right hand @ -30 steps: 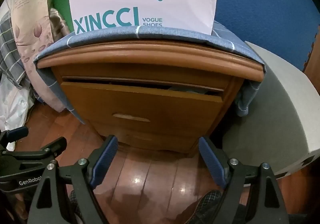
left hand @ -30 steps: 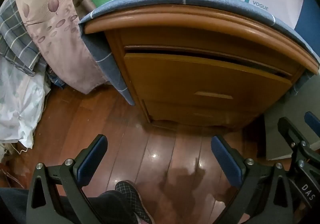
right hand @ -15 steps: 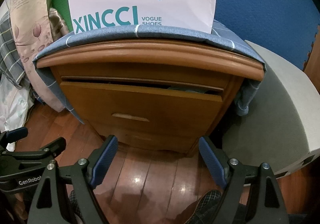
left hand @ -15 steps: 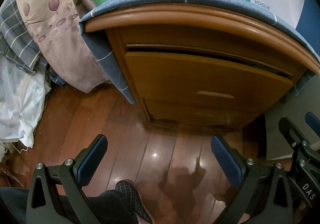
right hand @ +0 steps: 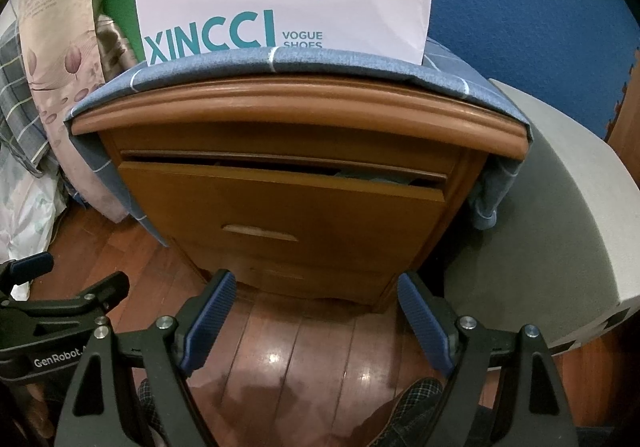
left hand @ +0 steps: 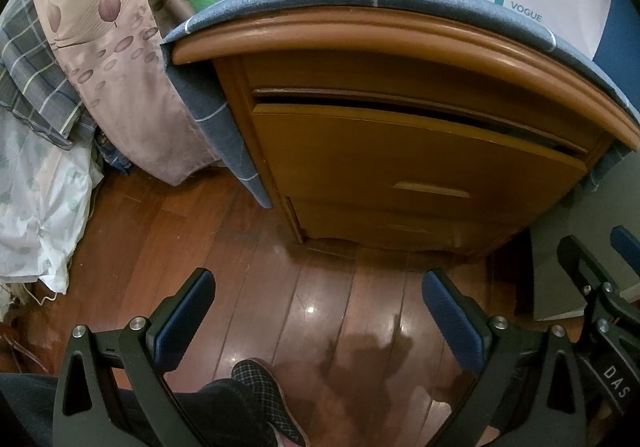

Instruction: Take underwear out of drawer

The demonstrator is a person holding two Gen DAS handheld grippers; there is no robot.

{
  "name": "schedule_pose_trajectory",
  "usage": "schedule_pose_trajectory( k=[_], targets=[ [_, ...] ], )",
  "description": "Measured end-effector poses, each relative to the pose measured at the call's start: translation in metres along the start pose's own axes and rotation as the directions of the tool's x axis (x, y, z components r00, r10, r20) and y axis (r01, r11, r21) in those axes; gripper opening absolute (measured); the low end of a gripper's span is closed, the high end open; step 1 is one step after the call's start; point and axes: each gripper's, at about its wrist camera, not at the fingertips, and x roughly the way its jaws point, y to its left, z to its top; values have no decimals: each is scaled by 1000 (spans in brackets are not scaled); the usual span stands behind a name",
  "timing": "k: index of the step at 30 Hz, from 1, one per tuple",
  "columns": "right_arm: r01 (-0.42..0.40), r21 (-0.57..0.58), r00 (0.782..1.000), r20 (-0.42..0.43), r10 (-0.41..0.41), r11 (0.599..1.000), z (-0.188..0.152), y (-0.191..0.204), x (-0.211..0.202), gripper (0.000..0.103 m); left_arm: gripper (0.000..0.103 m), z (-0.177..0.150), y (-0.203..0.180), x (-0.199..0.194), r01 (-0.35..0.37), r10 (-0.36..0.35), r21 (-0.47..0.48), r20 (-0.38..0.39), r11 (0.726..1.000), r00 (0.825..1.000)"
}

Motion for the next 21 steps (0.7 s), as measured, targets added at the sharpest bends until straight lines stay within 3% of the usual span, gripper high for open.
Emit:
schedule_pose_trajectory(
  k=[21],
  targets=[
    [-3,12,1000,-2,3,1000,0,-2,1,85,103,6,-1,-2,-3,3,-2,-15,1000,1000]
  ],
)
